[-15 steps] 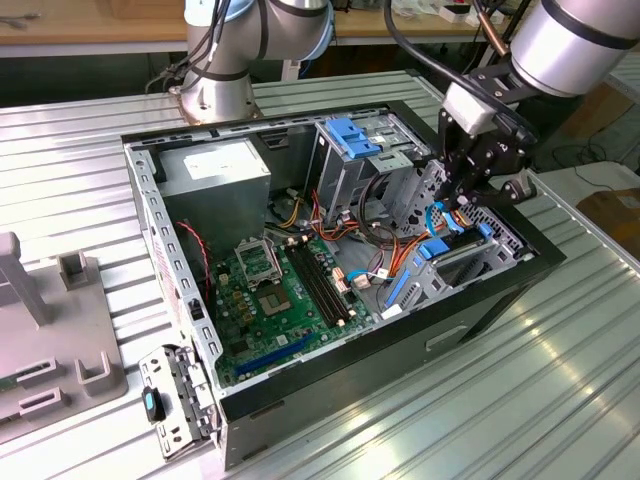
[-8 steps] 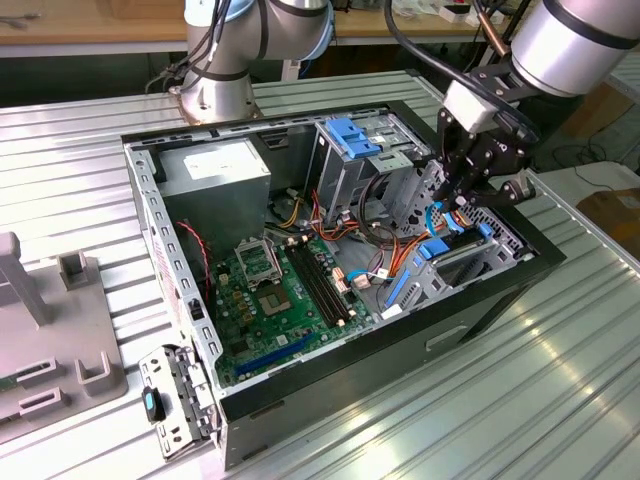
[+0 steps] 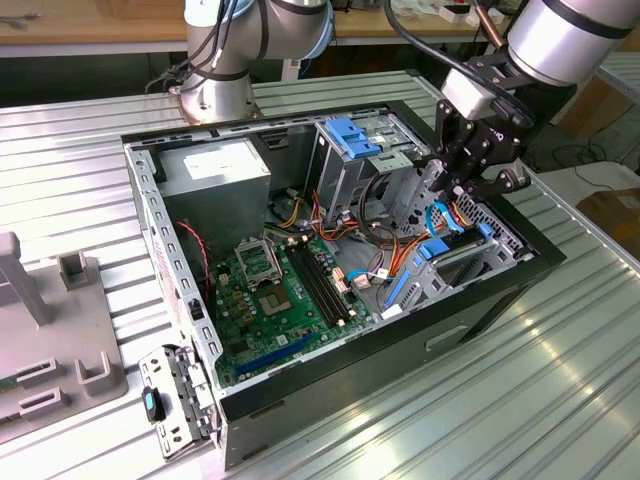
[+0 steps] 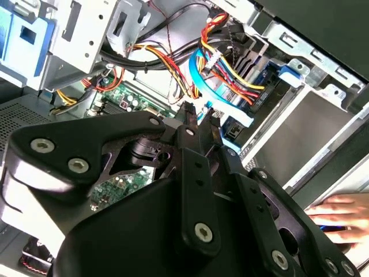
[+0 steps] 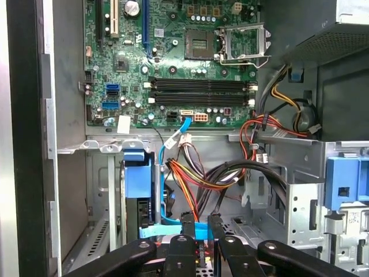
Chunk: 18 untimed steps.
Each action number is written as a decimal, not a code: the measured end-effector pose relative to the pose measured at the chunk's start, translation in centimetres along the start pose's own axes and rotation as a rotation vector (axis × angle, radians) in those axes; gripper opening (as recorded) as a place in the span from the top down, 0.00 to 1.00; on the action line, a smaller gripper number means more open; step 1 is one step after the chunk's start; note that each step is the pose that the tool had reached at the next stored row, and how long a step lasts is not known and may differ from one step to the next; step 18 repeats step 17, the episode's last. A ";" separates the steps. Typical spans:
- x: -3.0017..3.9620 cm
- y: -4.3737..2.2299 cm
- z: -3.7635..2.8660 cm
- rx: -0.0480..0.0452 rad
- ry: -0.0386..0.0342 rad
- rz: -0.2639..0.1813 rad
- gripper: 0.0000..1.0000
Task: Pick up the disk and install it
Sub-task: 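Insert the second disk wire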
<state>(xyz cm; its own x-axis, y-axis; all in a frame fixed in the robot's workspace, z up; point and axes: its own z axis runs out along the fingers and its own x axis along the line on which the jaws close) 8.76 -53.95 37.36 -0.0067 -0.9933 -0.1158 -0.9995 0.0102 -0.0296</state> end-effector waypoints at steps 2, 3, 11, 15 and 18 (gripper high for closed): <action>0.00 -0.02 0.00 0.0000 0.0000 0.000 0.76; 0.00 -0.04 0.00 0.0000 0.0000 0.000 0.76; 0.00 -0.18 0.00 0.0000 0.0000 0.000 0.76; 0.00 -0.42 0.01 0.0000 0.0000 0.000 0.76; 0.00 -0.45 0.01 0.0000 0.0000 0.000 0.76</action>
